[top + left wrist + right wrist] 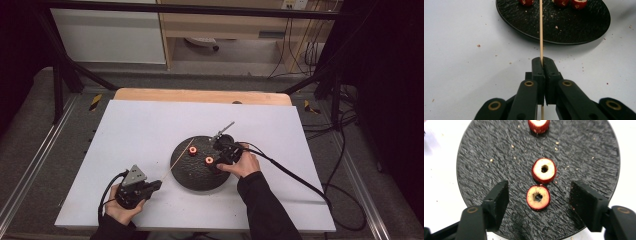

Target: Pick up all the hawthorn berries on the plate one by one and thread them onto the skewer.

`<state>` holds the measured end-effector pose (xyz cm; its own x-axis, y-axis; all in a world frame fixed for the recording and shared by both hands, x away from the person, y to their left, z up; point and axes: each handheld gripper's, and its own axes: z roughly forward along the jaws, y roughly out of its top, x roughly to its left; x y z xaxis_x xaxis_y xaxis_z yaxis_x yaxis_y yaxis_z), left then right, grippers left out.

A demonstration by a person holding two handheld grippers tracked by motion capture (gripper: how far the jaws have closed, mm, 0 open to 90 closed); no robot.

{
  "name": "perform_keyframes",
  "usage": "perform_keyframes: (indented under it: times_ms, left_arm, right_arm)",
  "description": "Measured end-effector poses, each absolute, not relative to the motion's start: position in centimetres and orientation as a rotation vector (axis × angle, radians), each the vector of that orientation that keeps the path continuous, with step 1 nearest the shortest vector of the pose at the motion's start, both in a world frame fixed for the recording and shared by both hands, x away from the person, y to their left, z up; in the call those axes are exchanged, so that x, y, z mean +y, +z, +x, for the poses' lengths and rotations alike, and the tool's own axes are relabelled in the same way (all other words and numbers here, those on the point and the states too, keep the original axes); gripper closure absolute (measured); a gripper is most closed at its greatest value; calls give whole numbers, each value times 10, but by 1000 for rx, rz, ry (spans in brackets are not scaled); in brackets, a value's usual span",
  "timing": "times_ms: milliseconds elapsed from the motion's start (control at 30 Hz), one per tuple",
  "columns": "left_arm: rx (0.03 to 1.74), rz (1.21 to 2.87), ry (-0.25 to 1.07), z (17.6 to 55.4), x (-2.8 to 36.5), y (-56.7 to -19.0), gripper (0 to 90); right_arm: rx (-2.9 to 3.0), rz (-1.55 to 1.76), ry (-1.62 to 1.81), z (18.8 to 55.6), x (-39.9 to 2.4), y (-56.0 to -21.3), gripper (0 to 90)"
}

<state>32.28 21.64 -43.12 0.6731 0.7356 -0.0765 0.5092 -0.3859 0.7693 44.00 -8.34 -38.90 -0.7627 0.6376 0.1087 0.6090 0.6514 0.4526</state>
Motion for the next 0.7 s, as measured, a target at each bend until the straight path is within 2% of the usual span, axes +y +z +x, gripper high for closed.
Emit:
perform_keyframes:
  times_ms: [233, 700]
  left_arm:
    - [957, 2077, 352, 323, 216, -432, 883]
    - [958, 2085, 349, 324, 216, -433, 883]
  right_arm:
    - [2863, 1057, 634, 447, -77, -392, 439]
    - [2903, 1069, 570, 450, -71, -404, 565]
